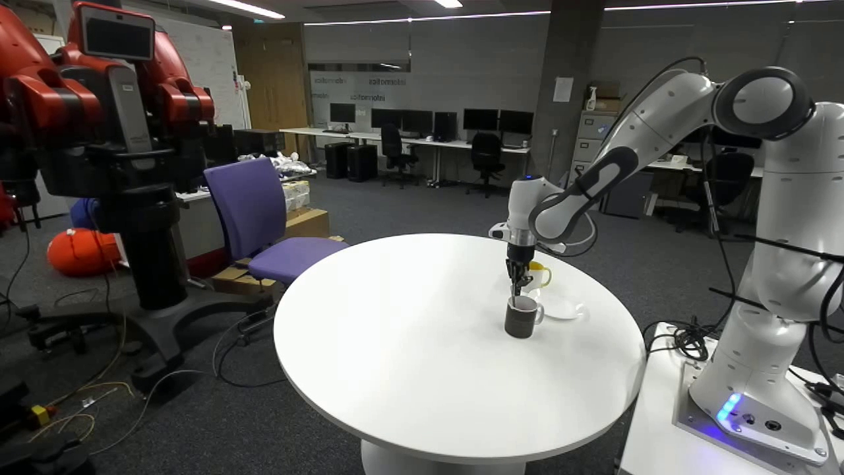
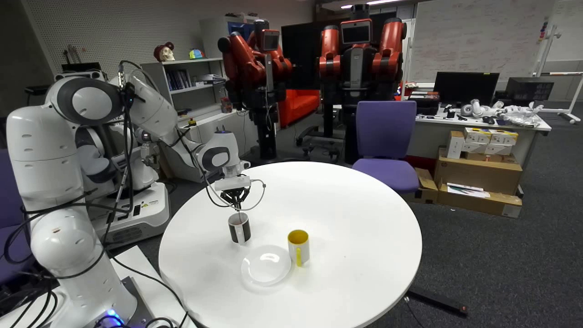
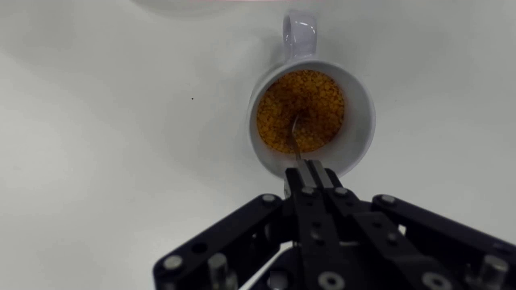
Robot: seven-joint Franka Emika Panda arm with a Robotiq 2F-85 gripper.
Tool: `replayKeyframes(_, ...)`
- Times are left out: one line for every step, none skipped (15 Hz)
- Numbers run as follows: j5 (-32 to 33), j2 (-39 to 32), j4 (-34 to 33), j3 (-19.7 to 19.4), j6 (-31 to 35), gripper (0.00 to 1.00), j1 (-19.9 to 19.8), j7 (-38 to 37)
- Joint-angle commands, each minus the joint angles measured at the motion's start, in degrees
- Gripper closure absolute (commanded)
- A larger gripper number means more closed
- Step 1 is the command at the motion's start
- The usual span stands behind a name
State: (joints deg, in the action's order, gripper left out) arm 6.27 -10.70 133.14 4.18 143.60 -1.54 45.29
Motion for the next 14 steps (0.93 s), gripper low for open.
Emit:
replayKeyframes(1.2, 3.3, 1.7, -1.0, -2.0, 1.0, -0.3, -0.4)
replayKeyframes(1.2, 3.7, 2.0, -1.2, -2.1, 1.0, -0.4, -0.4)
replayKeyframes(1.1, 4.0, 2.4, -1.4, -2.4, 1.0, -0.5, -0.2)
replayKeyframes(0.7, 4.3, 2.8, -1.5, -2.6, 1.0, -0.5, 0.0)
replayKeyframes(0.2, 4.4, 3.0, -1.5, -3.1, 1.0, -0.5, 0.3)
replayKeyframes(-0.2, 4.5, 3.1, -1.5, -3.7, 1.0, -0.5, 0.7)
replayKeyframes(-0.6, 4.6, 3.2, -1.3, -4.1, 1.0, -0.4, 0.9)
replayKeyframes(-0.9, 4.7, 3.3, -1.1, -4.3, 1.0, -0.2, 1.2)
replayKeyframes(-1.0, 4.6, 3.2, -0.9, -4.3, 1.0, -0.1, 1.4)
replayKeyframes(-1.1, 4.5, 3.0, -0.8, -4.2, 1.0, 0.0, 1.5)
replayKeyframes(-1.1, 4.1, 2.6, -0.6, -4.1, 1.0, 0.1, 1.4)
replayKeyframes(-1.1, 3.8, 2.3, -0.5, -4.0, 1.0, 0.1, 1.4)
replayKeyframes(-0.7, 3.6, 2.1, -0.6, -3.9, 1.0, 0.2, 1.1)
replayKeyframes(-0.2, 3.4, 1.9, -0.8, -4.0, 1.0, 0.1, 0.7)
